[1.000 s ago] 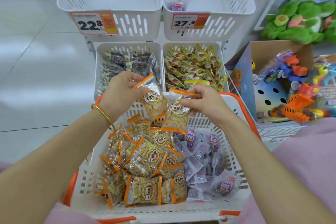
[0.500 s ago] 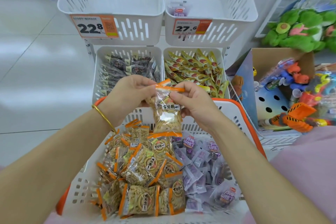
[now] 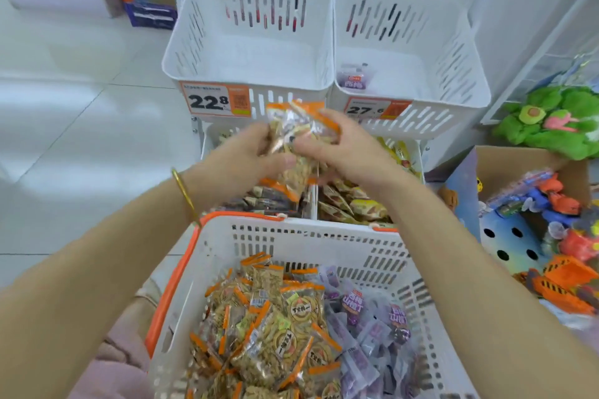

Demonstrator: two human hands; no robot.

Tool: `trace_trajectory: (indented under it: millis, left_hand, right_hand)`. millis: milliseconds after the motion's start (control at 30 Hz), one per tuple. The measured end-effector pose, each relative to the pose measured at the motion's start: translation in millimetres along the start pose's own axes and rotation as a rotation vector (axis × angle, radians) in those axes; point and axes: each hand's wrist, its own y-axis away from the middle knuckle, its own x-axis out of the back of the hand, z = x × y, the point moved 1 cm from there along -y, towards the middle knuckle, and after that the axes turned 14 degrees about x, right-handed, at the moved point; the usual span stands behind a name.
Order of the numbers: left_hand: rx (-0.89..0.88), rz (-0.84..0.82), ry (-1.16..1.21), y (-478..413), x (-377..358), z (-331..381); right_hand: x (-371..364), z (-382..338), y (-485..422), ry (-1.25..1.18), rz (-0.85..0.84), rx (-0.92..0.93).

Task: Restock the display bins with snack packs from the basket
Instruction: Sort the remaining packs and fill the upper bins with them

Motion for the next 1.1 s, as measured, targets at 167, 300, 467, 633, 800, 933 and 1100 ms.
trace_trajectory:
  millis: [167,300,467,633,800,933,1100]
  left_hand:
    - [-0.164,0.271,-0.076,-36,53,26]
    - [-0.179,0.689,-0.194,-57,95,9]
    - [-0.144,0.803,-0.074,-71,119,-22]
    - [-0.104,0.738,0.086,-73,122,-32]
    - [-0.114,0.695,0.157,-68,119,-29]
    - [-0.112,0.65,0.178,-63,115,-27]
    - [-0.102,0.682,0.117,-60,119,-32]
  right_hand:
    - [1,-47,-79,0.241,-0.026,0.204]
    - [-17,-51,-154,0.433,0.165,0.35]
    - [-66,-21,-226,0.836,-0.006,0.294]
    - [-102,5,-247,0.779,-0.276,0.07]
    - [-92,-5,-241,0.42,-0.448,-0.158]
    - [-89,-10,-239,0.445,-0.537,-0.192]
    - [-85,-22,-228,0.518,-0.635,-0.234]
